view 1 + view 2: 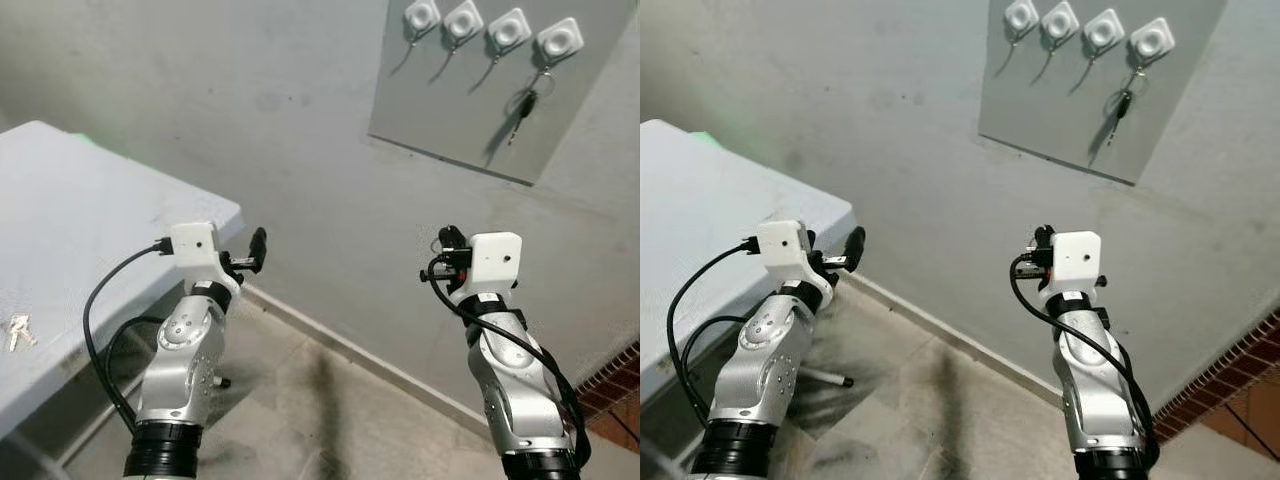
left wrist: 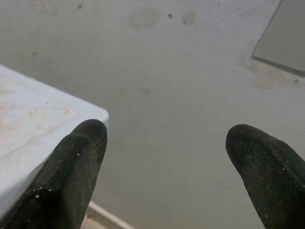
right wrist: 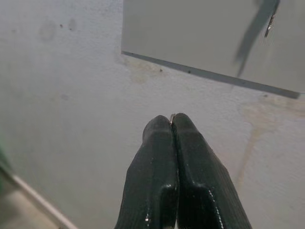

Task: Hang keys on a hook

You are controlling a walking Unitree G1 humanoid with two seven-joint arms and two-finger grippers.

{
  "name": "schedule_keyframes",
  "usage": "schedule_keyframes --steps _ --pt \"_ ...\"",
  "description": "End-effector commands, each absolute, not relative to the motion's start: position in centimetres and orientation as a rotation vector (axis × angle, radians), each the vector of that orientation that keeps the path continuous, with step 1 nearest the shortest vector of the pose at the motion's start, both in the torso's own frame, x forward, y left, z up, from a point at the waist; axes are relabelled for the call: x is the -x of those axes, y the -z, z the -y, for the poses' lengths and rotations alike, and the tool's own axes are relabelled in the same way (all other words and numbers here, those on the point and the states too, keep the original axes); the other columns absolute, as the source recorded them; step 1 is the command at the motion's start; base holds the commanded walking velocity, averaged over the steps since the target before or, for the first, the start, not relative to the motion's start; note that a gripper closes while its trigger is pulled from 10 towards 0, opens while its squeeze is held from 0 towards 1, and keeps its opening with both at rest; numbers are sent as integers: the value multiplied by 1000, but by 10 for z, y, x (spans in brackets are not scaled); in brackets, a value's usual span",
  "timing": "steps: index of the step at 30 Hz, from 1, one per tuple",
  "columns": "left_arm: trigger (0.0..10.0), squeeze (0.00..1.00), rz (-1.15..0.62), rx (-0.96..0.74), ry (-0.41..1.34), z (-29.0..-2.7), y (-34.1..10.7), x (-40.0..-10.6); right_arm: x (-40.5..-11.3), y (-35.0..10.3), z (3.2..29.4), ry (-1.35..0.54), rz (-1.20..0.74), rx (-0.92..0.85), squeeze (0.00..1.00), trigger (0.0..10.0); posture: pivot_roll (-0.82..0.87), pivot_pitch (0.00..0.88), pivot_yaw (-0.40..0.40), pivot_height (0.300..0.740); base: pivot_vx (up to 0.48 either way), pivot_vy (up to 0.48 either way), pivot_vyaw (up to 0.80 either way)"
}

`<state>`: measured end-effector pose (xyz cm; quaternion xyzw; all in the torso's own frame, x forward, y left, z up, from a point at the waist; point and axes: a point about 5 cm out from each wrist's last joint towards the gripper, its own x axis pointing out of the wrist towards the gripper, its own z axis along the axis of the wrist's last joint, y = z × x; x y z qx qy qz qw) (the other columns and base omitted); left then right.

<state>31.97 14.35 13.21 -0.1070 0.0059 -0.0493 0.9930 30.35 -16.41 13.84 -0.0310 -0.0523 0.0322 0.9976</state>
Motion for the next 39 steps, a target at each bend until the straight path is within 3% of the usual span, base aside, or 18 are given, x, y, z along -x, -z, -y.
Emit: schedule_keyframes --steps 1,17,39 --pt "10000 0 -9 216 72 -148 -134 -320 -304 -142 160 -79 111 49 0 10000 3 43 3 740 0 0 -756" --pt "10000 0 -32 195 60 -146 -131 -318 -304 -142 158 -82 112 57 0 10000 5 34 -9 740 0 0 -754" --pt "10000 0 -65 171 120 -147 -122 -303 -291 -140 164 -86 128 34 0 10000 3 65 -6 740 61 0 0"
